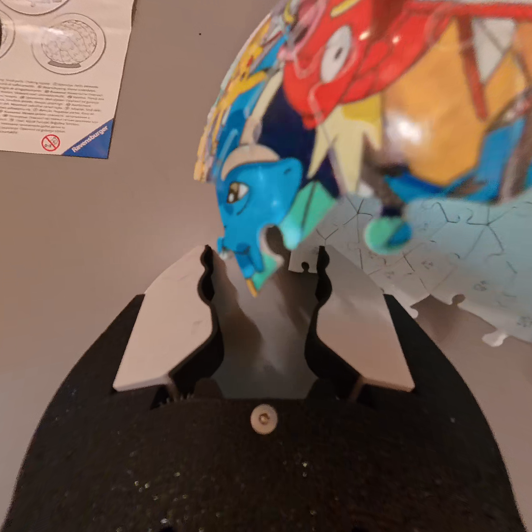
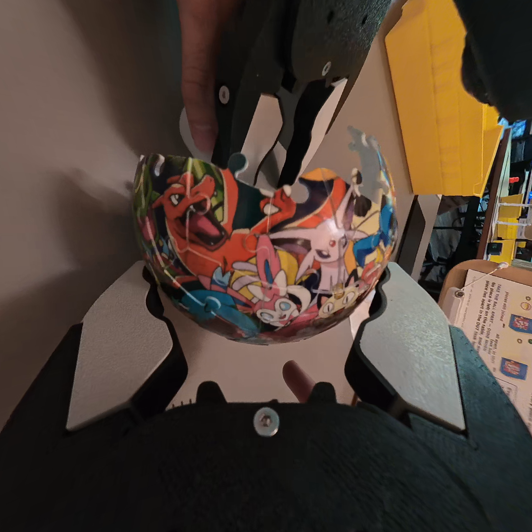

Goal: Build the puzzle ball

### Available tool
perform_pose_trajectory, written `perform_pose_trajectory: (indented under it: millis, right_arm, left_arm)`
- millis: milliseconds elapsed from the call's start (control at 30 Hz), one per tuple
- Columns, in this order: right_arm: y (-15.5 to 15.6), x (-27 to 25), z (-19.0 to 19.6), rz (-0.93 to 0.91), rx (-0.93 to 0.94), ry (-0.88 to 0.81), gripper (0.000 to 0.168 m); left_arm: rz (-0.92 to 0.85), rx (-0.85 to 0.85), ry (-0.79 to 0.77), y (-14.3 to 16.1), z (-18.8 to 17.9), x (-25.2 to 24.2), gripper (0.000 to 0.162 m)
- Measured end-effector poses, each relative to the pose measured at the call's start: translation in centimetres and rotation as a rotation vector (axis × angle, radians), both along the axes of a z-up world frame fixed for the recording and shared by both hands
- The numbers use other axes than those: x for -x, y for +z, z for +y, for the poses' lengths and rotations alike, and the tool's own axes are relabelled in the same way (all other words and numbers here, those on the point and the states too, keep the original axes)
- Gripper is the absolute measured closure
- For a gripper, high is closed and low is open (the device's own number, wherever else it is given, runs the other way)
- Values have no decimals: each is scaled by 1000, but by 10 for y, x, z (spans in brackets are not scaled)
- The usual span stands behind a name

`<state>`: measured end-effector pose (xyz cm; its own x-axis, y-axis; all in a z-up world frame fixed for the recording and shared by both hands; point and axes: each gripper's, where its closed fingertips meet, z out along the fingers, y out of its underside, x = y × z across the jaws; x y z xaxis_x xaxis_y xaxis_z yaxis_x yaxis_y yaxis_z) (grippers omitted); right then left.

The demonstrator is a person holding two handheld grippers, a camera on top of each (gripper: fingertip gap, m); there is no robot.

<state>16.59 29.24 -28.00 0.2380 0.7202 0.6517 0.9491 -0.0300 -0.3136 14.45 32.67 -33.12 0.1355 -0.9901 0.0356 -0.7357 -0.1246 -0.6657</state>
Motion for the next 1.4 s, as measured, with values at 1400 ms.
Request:
perform_pose_trajectory:
  millis: [1400]
  right_arm:
    - [3,12,22,390,120,60,27]
  left_arm:
    - [-81,88,-51,5,21,-18,82]
